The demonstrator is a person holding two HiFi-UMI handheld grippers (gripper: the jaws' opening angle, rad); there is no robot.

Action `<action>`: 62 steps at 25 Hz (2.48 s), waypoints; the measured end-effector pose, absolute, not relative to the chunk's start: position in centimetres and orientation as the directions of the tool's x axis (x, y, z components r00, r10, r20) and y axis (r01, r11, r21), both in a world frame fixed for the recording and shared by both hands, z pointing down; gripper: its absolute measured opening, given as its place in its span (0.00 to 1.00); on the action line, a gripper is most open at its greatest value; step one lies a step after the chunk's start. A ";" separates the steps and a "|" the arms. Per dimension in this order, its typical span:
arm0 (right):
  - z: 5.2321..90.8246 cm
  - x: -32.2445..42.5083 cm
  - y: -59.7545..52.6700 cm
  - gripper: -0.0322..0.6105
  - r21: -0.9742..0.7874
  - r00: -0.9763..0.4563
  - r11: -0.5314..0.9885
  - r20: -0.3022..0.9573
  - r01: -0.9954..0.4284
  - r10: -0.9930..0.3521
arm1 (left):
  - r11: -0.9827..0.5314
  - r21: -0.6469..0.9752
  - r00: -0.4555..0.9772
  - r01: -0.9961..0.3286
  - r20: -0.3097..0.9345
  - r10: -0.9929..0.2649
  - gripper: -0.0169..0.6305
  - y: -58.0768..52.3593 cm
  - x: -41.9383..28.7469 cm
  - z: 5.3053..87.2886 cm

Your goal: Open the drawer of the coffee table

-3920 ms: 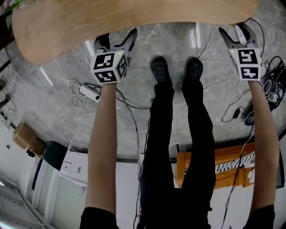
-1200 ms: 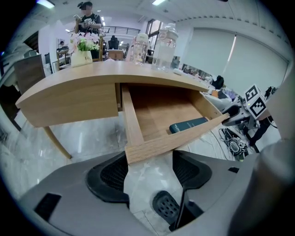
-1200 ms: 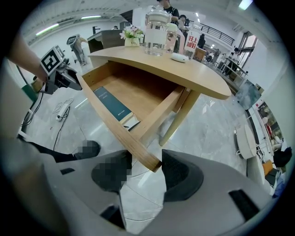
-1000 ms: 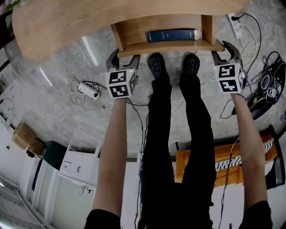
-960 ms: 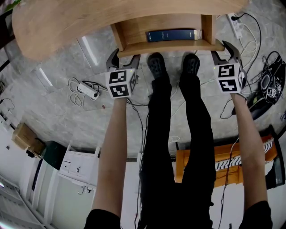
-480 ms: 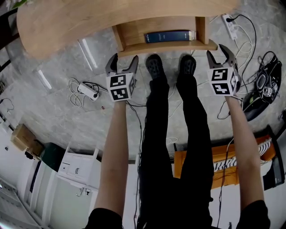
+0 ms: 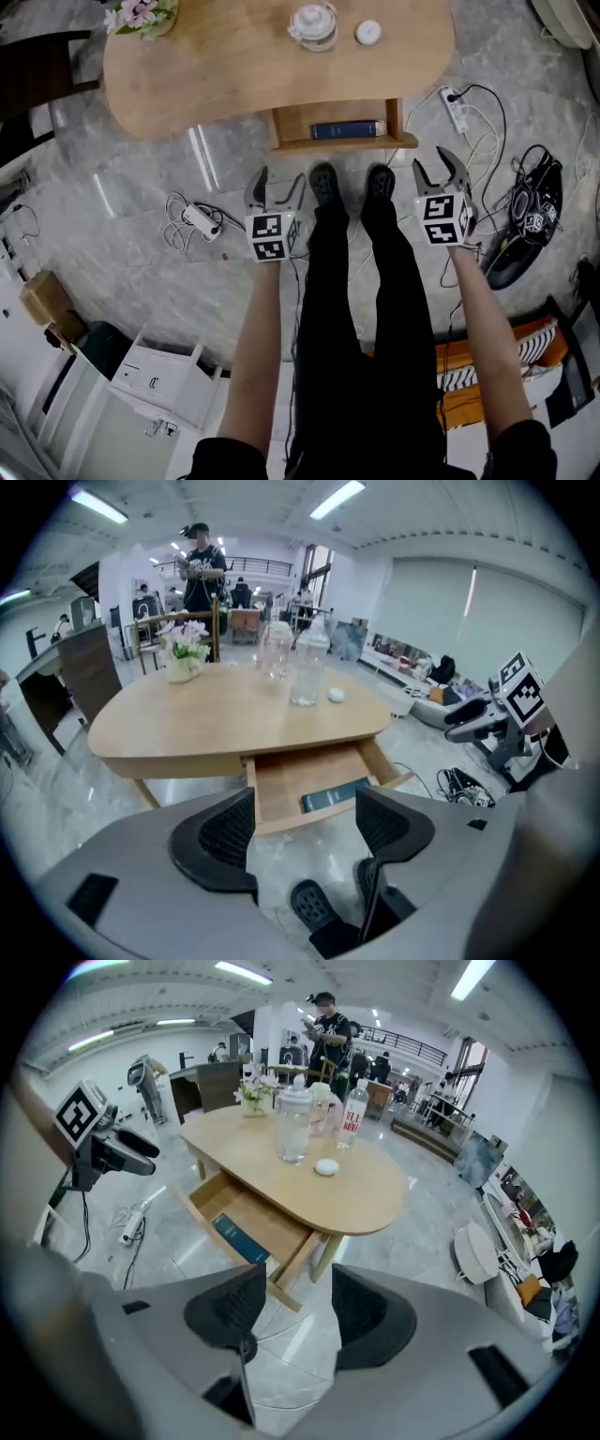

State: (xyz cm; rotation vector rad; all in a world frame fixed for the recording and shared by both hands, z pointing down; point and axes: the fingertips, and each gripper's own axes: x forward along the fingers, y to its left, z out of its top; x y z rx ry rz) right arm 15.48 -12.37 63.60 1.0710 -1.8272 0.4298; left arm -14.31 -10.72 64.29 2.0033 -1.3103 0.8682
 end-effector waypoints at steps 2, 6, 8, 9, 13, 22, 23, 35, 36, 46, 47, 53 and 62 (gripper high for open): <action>60.6 15.2 -12.4 0.37 0.127 -0.196 0.533 0.839 -0.837 -0.507 | -0.342 0.135 0.321 -0.930 0.750 -0.579 0.55 -10.8 -12.8 60.8; 54.5 15.0 -12.9 0.37 0.082 -0.245 0.506 0.801 -0.859 -0.546 | -0.362 0.151 0.359 -0.920 0.693 -0.625 0.55 -11.0 -9.5 54.3; 51.4 14.8 -13.2 0.37 0.066 -0.271 0.505 0.781 -0.861 -0.563 | -0.366 0.155 0.370 -0.918 0.669 -0.645 0.55 -11.0 -8.3 51.1; 49.8 14.7 -13.4 0.37 0.054 -0.283 0.501 0.770 -0.864 -0.572 | -0.364 0.159 0.374 -0.918 0.658 -0.654 0.55 -11.1 -7.8 49.5; 44.0 14.6 -13.5 0.37 0.015 -0.332 0.497 0.726 -0.868 -0.602 | -0.353 0.171 0.379 -0.920 0.617 -0.689 0.54 -10.7 -5.9 43.4; 32.5 13.3 -12.9 0.37 -0.038 -0.452 0.530 0.576 -0.847 -0.681 | -0.363 0.173 0.400 -0.916 0.478 -0.782 0.48 -9.1 -3.4 31.2; 31.6 13.0 -12.5 0.36 -0.041 -0.462 0.536 0.564 -0.843 -0.684 | -0.364 0.179 0.405 -0.914 0.465 -0.787 0.46 -8.6 -3.2 30.3; 22.2 9.6 -5.9 0.20 -0.052 -0.490 0.517 0.411 -0.854 -0.768 | -0.428 0.204 0.471 -0.881 0.281 -0.836 0.24 -1.8 -5.1 20.7; 21.7 9.3 -5.2 0.18 -0.051 -0.483 0.508 0.404 -0.860 -0.777 | -0.436 0.201 0.477 -0.877 0.270 -0.836 0.21 -1.2 -5.6 20.2; 17.3 4.1 4.9 0.09 -0.059 -0.439 0.446 0.331 -0.893 -0.835 | -0.503 0.195 0.536 -0.842 0.211 -0.817 0.08 7.3 -12.7 17.3; 16.9 3.6 6.0 0.08 -0.060 -0.435 0.441 0.322 -0.896 -0.841 | -0.511 0.193 0.543 -0.838 0.206 -0.814 0.08 8.2 -13.4 17.2; 14.9 1.8 12.1 0.07 -0.063 -0.416 0.416 0.286 -0.907 -0.863 | -0.546 0.190 0.575 -0.816 0.169 -0.801 0.05 12.8 -16.7 16.1; 11.3 2.2 18.9 0.07 -0.126 -0.427 0.408 0.224 -0.904 -0.876 | -0.596 0.149 0.612 -0.789 0.122 -0.781 0.05 17.1 -18.0 12.7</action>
